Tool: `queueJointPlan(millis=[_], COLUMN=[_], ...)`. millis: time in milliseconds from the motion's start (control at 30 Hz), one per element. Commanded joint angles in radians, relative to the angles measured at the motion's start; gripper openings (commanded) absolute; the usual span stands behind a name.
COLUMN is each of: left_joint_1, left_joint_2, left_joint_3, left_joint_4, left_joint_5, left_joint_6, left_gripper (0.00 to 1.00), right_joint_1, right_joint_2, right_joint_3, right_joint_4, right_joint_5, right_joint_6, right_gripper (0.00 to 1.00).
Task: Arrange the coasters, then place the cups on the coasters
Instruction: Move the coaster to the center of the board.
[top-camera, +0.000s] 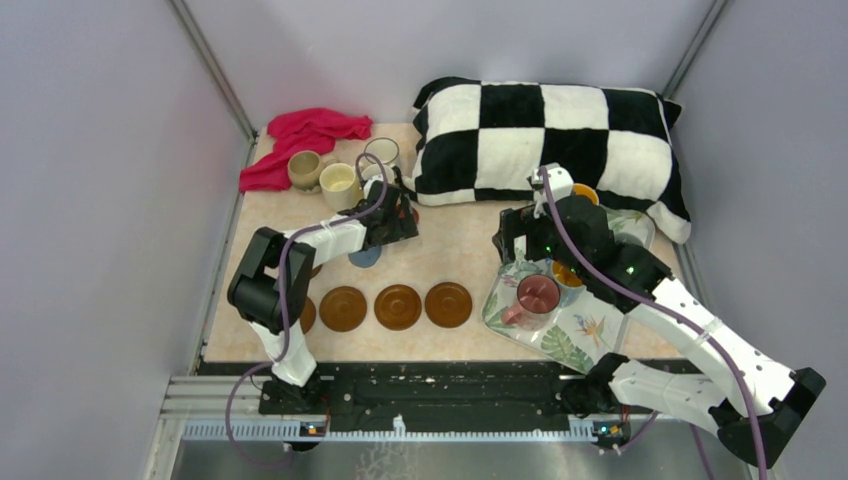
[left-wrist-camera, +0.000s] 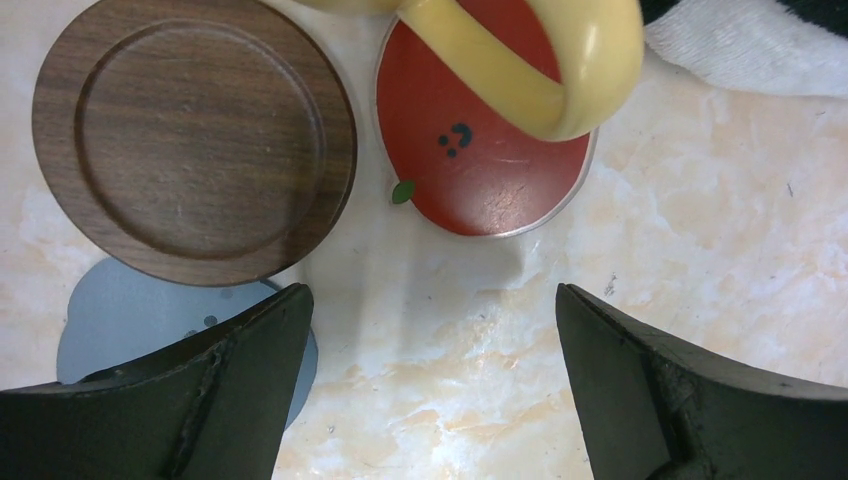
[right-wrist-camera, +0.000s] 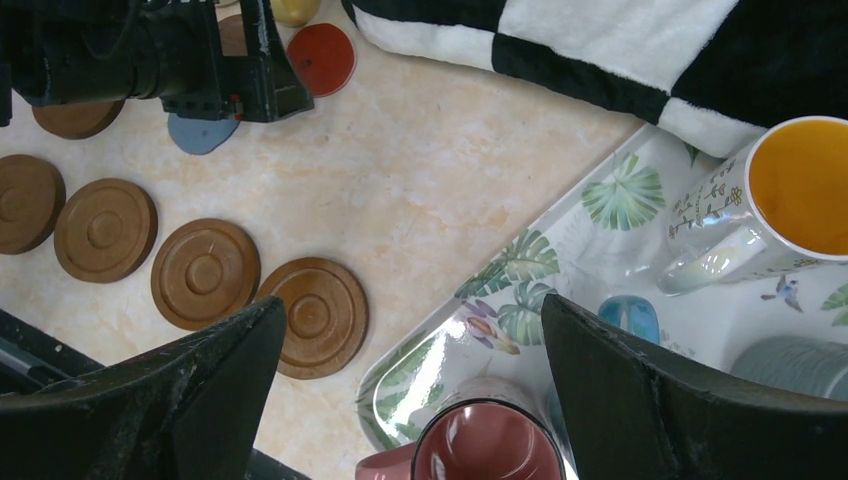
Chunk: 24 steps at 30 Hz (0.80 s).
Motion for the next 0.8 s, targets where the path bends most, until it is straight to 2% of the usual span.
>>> queueJointPlan(millis=[0,767], left_joint_1=[-0.003,-0.001], left_joint_2=[-0.039,-0.103], left_joint_3=[-0.053,-0.112], left_joint_4=[0.009,-0.014], left_joint_5=[-0.001,-0.041], left_joint_6=[-0.018,-0.018], left_gripper=[0.98,0.98], right_joint_1=[0.004,0.003], right_joint_2=[-0.015,-0.012], right_joint_3=[0.046,0.041], right_joint_4=[0.017,0.022], right_joint_5=[0.004,-0.003], right_joint_6=[-0.002,0.0], right_gripper=[0.99,0.99])
